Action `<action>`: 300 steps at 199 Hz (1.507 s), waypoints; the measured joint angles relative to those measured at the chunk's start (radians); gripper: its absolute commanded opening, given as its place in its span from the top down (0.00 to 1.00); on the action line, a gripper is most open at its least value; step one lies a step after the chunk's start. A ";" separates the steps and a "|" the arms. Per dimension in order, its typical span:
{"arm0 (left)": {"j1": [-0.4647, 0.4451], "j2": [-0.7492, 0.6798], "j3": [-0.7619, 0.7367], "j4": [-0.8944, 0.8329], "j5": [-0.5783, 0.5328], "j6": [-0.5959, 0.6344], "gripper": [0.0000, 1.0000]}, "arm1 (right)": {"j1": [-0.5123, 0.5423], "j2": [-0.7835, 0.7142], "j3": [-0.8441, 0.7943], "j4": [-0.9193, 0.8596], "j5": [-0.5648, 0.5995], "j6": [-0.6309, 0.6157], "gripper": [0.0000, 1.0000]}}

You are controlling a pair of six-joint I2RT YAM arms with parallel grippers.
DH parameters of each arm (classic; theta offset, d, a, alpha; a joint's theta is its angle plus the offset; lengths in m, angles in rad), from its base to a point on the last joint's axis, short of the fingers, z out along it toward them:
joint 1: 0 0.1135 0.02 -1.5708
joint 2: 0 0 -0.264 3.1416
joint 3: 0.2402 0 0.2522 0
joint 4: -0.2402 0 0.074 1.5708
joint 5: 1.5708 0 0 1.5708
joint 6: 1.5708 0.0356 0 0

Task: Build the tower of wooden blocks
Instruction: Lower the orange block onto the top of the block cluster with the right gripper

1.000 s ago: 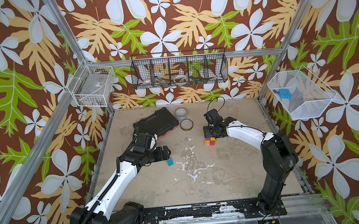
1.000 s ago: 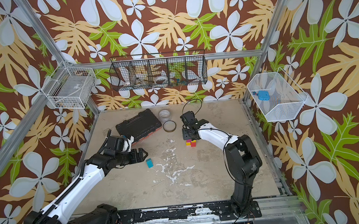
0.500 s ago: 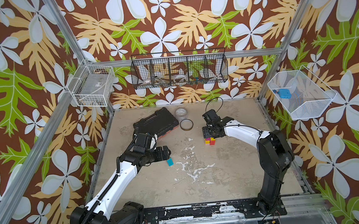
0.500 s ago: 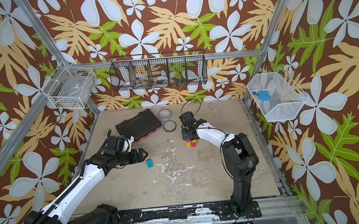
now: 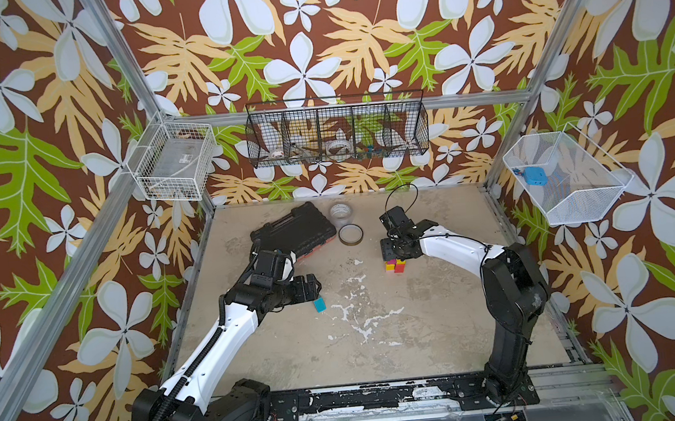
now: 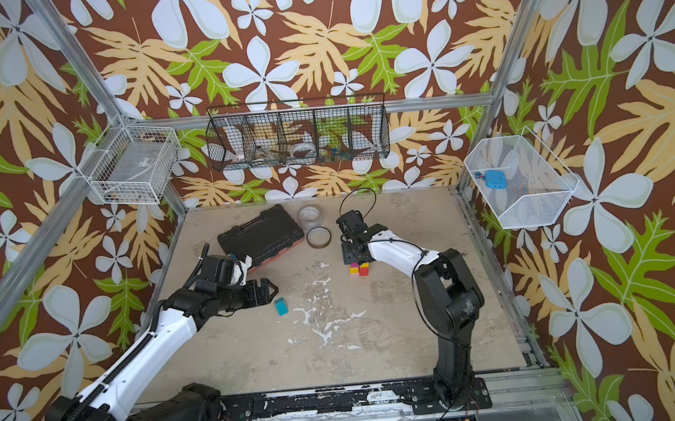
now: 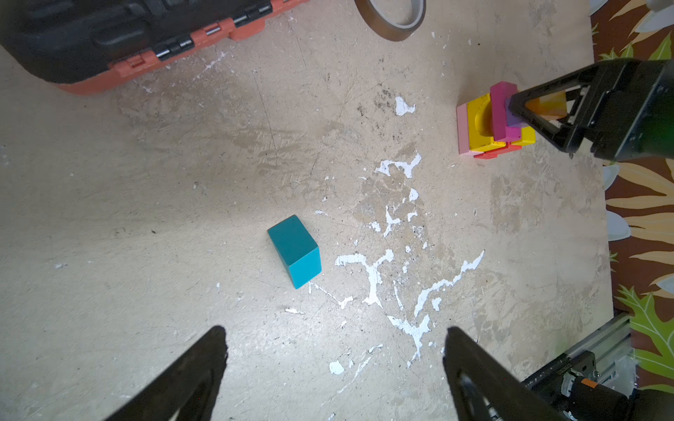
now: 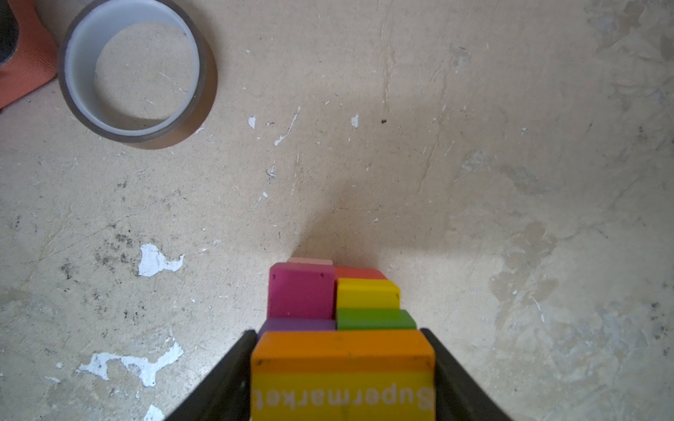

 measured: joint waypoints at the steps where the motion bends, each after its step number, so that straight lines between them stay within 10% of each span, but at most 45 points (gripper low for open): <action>1: 0.000 0.000 0.000 0.000 0.000 0.000 0.06 | 0.000 0.000 0.000 0.000 0.000 0.000 0.32; 300: 0.000 0.000 0.000 0.000 0.000 0.000 0.06 | 0.014 -0.011 -0.006 0.003 0.027 0.055 0.34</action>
